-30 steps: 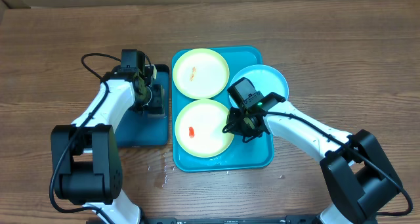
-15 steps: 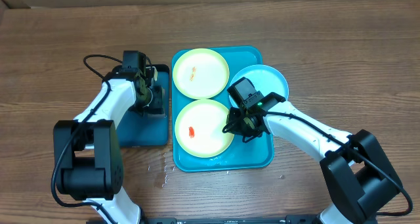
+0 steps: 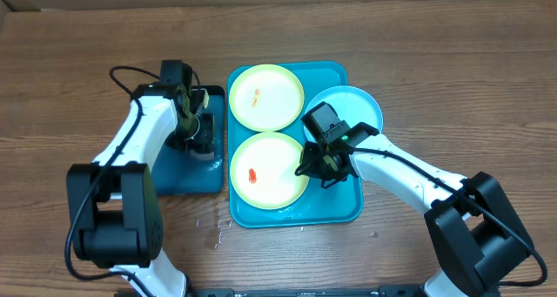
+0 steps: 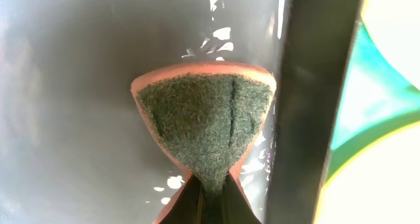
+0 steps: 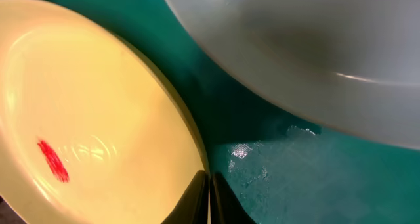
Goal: Clean dirty plates on tray and stack at the side
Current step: 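Lift the green sponge with the left gripper off the black tray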
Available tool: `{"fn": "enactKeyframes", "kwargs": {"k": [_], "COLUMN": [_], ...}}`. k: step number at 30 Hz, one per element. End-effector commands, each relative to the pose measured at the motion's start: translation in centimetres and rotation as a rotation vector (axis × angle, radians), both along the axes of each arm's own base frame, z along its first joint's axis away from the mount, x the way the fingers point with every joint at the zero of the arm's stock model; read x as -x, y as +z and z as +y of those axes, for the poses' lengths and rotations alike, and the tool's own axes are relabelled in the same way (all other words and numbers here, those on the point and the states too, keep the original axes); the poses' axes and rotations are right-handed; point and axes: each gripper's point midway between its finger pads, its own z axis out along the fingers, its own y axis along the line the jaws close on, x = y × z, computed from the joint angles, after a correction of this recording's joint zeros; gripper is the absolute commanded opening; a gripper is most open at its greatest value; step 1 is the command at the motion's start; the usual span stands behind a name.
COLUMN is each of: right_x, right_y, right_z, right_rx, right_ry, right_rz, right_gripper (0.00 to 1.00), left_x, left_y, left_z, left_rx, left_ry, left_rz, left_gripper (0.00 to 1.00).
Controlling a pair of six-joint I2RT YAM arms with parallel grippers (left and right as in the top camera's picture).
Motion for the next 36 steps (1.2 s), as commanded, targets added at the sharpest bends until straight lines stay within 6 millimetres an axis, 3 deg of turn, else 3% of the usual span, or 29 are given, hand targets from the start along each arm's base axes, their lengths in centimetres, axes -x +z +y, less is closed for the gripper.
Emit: {"fn": "enactKeyframes", "kwargs": {"k": [1, 11, 14, 16, 18, 20, 26, 36], "right_x": [0.3, -0.2, -0.4, -0.4, -0.3, -0.4, -0.4, -0.5], "right_y": [-0.3, -0.5, -0.5, -0.5, -0.5, -0.5, -0.3, 0.3], "right_z": [-0.3, -1.2, -1.3, -1.3, -1.3, -1.3, -1.3, -1.1], "right_rx": [0.006, 0.053, 0.056, 0.057, 0.057, 0.057, 0.057, 0.064], "right_ry": [-0.047, -0.109, -0.111, -0.111, -0.111, -0.11, -0.106, -0.058], "right_rz": [0.025, 0.005, -0.003, -0.002, -0.002, -0.002, -0.005, -0.01], "right_gripper": [0.04, 0.04, 0.14, 0.15, 0.13, 0.04, 0.04, 0.04], "left_x": [-0.8, 0.7, 0.9, 0.9, 1.0, 1.2, 1.9, 2.9], "left_y": [3.7, 7.9, 9.3, 10.2, 11.1, 11.8, 13.7, 13.7], "left_z": [0.1, 0.0, 0.1, 0.1, 0.1, 0.0, 0.1, -0.2], "left_rx": [-0.009, -0.007, -0.006, -0.006, -0.005, -0.003, 0.001, -0.07], "left_ry": [-0.031, -0.028, -0.025, -0.025, -0.024, -0.017, -0.006, -0.005], "left_rz": [-0.092, -0.155, -0.194, -0.222, -0.247, -0.267, -0.313, -0.295], "left_gripper": [0.04, 0.04, 0.04, 0.04, 0.04, 0.04, 0.04, 0.04]}}
